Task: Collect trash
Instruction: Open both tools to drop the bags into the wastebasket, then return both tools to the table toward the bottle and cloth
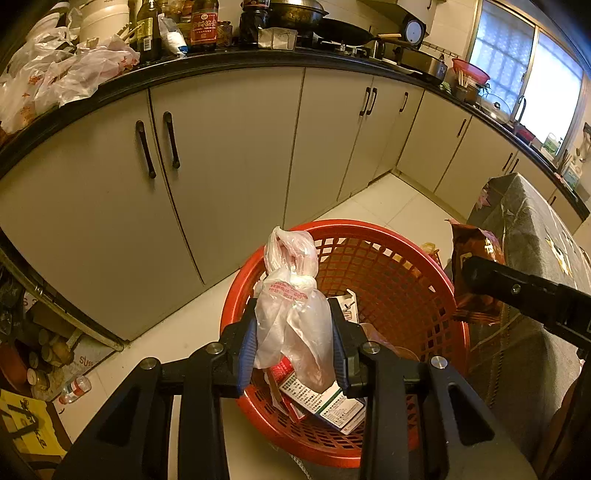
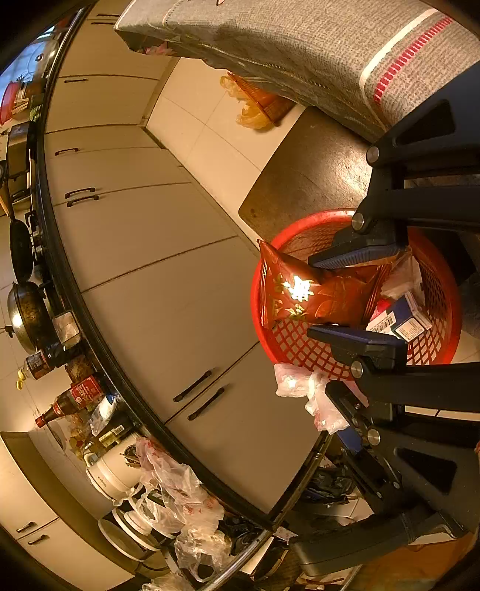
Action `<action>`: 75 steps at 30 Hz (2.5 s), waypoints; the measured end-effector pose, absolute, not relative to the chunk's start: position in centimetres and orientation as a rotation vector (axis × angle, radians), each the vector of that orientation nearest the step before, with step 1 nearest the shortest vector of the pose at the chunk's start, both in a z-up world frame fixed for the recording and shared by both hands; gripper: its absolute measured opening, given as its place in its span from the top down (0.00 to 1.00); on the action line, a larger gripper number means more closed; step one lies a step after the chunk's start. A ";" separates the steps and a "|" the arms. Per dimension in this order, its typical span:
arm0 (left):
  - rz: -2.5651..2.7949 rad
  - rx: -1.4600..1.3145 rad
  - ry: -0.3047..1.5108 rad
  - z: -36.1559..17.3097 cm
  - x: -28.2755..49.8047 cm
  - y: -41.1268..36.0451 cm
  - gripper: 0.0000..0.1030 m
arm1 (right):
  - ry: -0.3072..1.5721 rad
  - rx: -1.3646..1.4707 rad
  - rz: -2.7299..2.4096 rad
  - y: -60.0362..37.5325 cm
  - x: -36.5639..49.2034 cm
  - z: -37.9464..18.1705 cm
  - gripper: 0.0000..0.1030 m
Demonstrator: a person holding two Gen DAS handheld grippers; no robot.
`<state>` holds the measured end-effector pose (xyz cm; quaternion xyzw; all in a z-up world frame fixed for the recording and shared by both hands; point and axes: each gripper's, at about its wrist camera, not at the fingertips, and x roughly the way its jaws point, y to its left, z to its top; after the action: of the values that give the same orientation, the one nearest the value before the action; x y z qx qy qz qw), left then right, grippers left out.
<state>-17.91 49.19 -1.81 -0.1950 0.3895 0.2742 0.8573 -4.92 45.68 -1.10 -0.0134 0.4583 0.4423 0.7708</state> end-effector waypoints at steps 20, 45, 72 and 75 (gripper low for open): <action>0.603 -0.354 0.754 2.8 -20.9 46.6 0.44 | 0.969 0.034 0.945 44.8 -4.8 -0.6 0.44; 0.222 -0.142 0.743 10.3 -15.4 26.0 0.30 | 0.841 0.220 0.381 2.8 -6.3 7.1 0.32; -0.154 0.219 0.980 3.7 12.7 2.0 0.30 | 0.803 0.270 -0.034 -20.0 -2.8 3.8 0.24; -0.174 0.209 1.007 2.7 14.0 1.5 0.30 | 0.808 0.257 -0.046 -19.9 -2.4 3.4 0.24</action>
<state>14.00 1.47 2.72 0.0996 0.4808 -0.0831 0.8672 -2.42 -19.93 3.44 0.1245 0.3921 -0.0222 0.9112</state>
